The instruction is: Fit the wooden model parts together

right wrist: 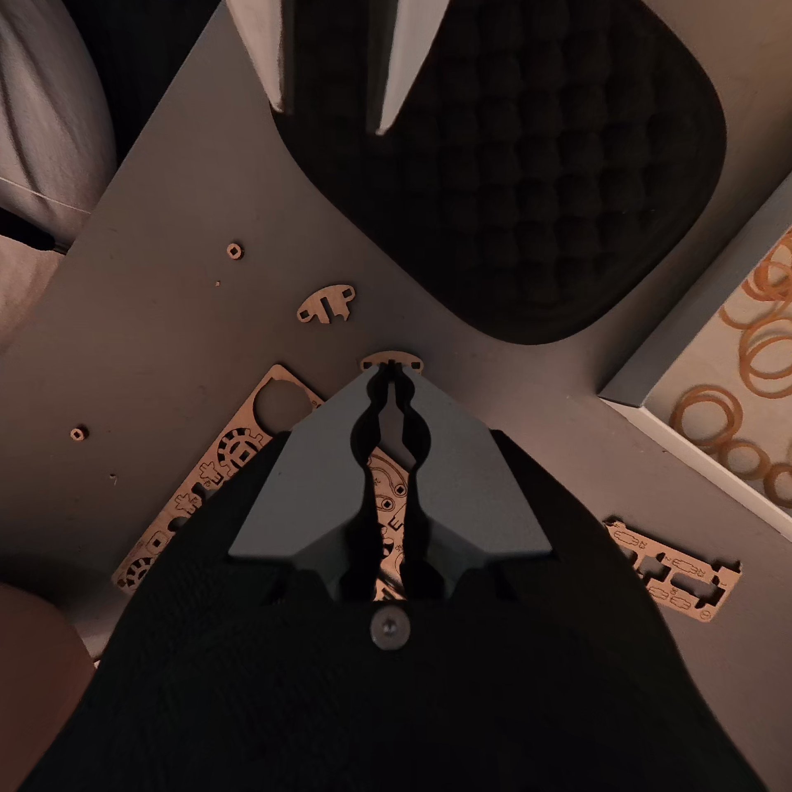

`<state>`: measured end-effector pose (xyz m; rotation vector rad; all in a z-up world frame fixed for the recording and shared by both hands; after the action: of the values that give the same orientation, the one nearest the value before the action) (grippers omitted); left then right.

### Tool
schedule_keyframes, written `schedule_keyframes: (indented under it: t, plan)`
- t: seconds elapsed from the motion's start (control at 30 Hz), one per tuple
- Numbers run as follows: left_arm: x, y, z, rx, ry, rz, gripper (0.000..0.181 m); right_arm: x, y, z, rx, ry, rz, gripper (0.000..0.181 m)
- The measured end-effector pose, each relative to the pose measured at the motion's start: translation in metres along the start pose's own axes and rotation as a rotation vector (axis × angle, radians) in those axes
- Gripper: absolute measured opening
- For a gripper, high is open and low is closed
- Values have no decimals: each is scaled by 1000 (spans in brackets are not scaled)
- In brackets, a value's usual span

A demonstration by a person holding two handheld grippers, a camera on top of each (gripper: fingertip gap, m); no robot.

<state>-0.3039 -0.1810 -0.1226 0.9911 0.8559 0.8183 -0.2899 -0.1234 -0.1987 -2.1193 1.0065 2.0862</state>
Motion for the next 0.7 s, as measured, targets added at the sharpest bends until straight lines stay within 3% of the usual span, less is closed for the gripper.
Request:
schedule_keyframes:
  t: [0.7]
  plan:
    - [0, 2, 2, 8, -1, -8, 15, 2, 0, -1, -5, 7, -1, 1]
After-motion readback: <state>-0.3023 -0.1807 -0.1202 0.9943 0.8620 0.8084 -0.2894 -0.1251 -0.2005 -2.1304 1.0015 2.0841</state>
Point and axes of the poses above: each gripper's, where its closed fingertips meet, x out along the fingers, y out of its top, z = x × y across the jaws, the point moved 1 cm from there along -x, back along the fingers, and after that the axes turned 5 degrees about x, right-handed, at the moved point
